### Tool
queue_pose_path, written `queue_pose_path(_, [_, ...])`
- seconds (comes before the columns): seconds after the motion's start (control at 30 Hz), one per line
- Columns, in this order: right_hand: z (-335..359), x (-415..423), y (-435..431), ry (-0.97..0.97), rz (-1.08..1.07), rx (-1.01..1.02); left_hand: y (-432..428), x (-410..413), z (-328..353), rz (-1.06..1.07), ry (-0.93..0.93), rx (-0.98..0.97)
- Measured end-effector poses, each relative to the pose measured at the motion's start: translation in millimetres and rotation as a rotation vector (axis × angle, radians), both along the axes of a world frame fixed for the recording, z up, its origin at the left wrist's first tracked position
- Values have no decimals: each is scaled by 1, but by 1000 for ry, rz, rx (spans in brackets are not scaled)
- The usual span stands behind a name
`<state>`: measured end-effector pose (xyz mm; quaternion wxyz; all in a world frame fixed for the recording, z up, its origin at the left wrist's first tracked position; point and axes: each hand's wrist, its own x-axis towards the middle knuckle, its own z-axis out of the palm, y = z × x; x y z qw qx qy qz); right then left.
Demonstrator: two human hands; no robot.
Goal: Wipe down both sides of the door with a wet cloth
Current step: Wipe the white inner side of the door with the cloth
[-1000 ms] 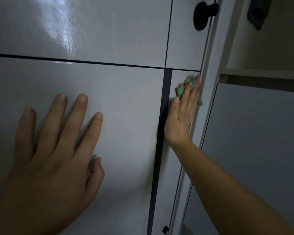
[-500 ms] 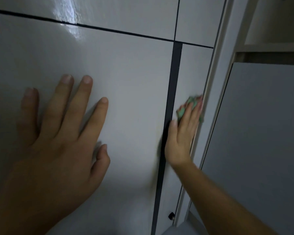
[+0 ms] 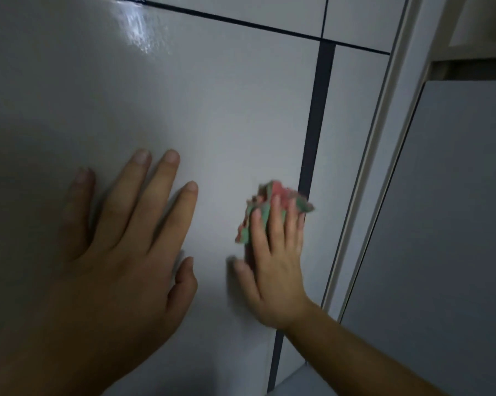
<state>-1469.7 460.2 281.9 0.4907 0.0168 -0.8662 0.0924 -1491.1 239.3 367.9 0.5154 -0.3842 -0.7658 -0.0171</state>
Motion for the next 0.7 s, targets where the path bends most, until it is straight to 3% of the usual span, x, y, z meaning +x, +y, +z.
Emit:
queue_pose_path(0.07, [-7, 7, -2, -48, 34, 19, -5, 0, -1, 1, 14, -21])
queue_pose_path(0.2, [80, -26, -11, 228, 77, -85, -10, -2, 0, -6, 40, -35])
queue_pose_path(0.27, [94, -36, -20, 300, 51, -30, -12, -3, 0, -6, 40, -37])
queue_pose_path(0.4, [7, -4, -15, 34, 105, 284, -13, -3, -2, -3, 32, -29])
queue_pose_path(0.5, [-23, 10, 7, -58, 94, 340, -2, 0, -11, 1, 13, -50])
queue_pose_path(0.57, [7, -4, 24, 38, 47, 196, 10, 0, -16, 2, 7, -60])
queue_pose_path(0.7, [44, -25, 61, 241, -48, -288, 29, -2, -25, 1, 4, -80])
